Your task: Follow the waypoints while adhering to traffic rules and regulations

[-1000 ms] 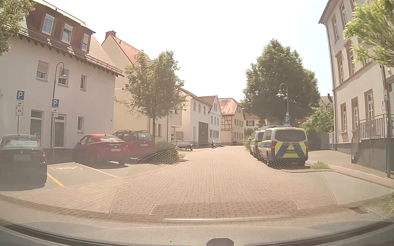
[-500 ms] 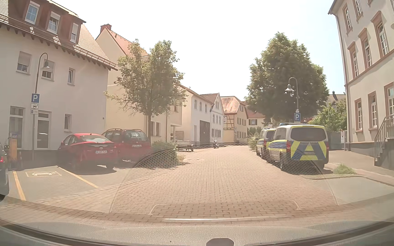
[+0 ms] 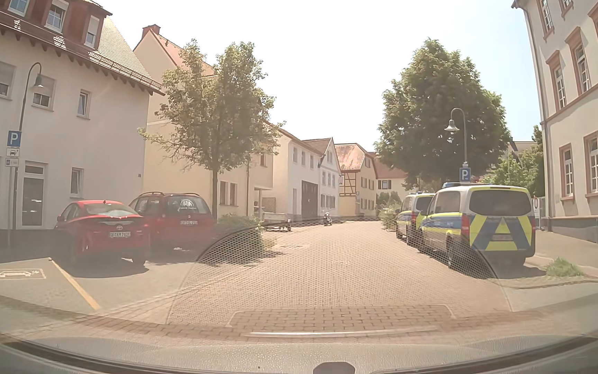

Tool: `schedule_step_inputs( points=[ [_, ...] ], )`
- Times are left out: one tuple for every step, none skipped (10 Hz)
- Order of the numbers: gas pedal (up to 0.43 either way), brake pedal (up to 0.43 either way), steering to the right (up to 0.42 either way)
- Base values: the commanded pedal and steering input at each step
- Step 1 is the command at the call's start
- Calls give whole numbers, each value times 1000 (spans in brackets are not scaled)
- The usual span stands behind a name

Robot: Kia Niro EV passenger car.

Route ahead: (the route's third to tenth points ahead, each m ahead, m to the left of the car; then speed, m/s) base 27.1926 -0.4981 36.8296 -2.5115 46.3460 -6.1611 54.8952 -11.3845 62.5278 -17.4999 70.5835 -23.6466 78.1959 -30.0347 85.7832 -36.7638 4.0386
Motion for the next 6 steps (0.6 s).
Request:
schedule_step_inputs(
  points=[
    [150, 0, 34],
    [169, 0, 45],
    [169, 0, 54],
    [169, 0, 64],
    [169, 0, 69],
    [169, 0, 70]
  ],
)
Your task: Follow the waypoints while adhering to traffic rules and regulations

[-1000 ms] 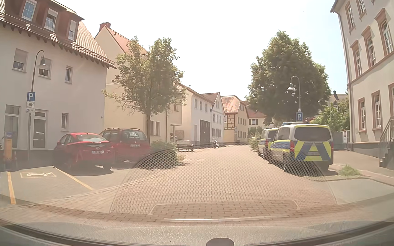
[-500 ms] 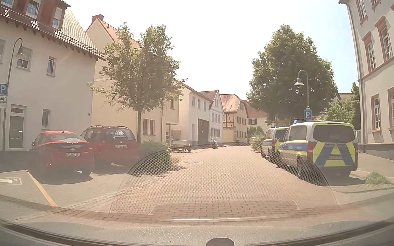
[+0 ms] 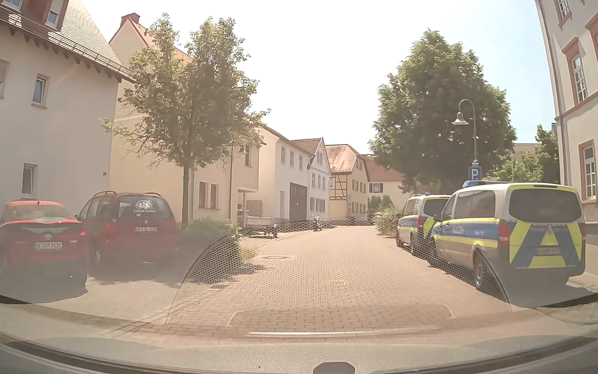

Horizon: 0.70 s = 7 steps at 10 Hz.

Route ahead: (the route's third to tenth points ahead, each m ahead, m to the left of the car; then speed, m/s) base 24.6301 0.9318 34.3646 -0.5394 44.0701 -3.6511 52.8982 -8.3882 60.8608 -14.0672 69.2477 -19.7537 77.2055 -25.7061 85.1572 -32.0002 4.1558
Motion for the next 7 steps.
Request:
schedule_step_inputs(
  points=[
    [169, 0, 71],
    [169, 0, 70],
    [169, 0, 65],
    [169, 0, 58],
    [150, 0, 48],
    [118, 0, 41],
    [87, 0, 35]
  ],
)
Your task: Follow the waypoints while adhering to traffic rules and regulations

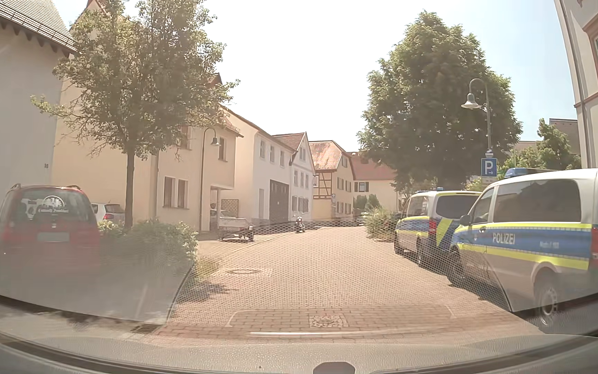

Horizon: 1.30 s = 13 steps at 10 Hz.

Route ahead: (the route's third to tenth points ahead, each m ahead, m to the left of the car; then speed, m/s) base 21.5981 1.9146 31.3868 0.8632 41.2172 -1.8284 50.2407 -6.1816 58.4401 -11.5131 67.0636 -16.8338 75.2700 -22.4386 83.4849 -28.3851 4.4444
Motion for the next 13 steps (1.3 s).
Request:
schedule_step_inputs(
  points=[
    [79, 0, 34],
    [67, 0, 34],
    [59, 0, 35],
    [59, 0, 35],
    [59, 0, 34],
    [59, 0, 33],
    [59, 0, 31],
    [59, 0, 29],
    [67, 0, 26],
    [87, 0, 23],
    [118, 0, 18],
    [138, 0, 18],
    [150, 0, 18]
  ],
)
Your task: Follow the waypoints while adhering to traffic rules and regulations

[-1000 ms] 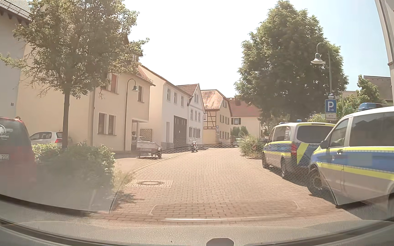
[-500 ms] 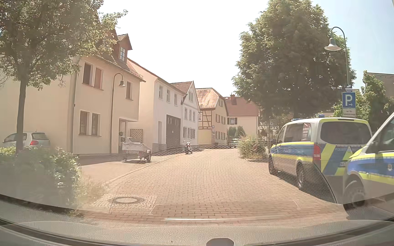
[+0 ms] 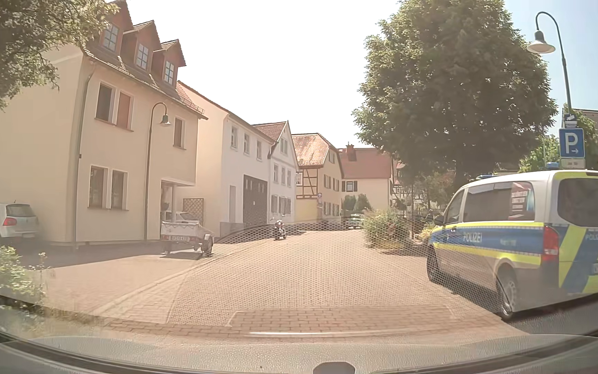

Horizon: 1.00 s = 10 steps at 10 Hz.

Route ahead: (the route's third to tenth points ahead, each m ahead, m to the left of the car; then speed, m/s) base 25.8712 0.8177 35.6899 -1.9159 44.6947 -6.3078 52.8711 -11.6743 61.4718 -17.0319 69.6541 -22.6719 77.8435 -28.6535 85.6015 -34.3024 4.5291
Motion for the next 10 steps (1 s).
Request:
schedule_step_inputs(
  points=[
    [169, 0, 14],
    [169, 0, 8],
    [177, 0, 6],
    [189, 0, 6],
    [189, 0, 5],
    [189, 0, 4],
    [189, 0, 2],
    [189, 0, 1],
    [189, 0, 1],
    [189, 0, 3]
  ],
)
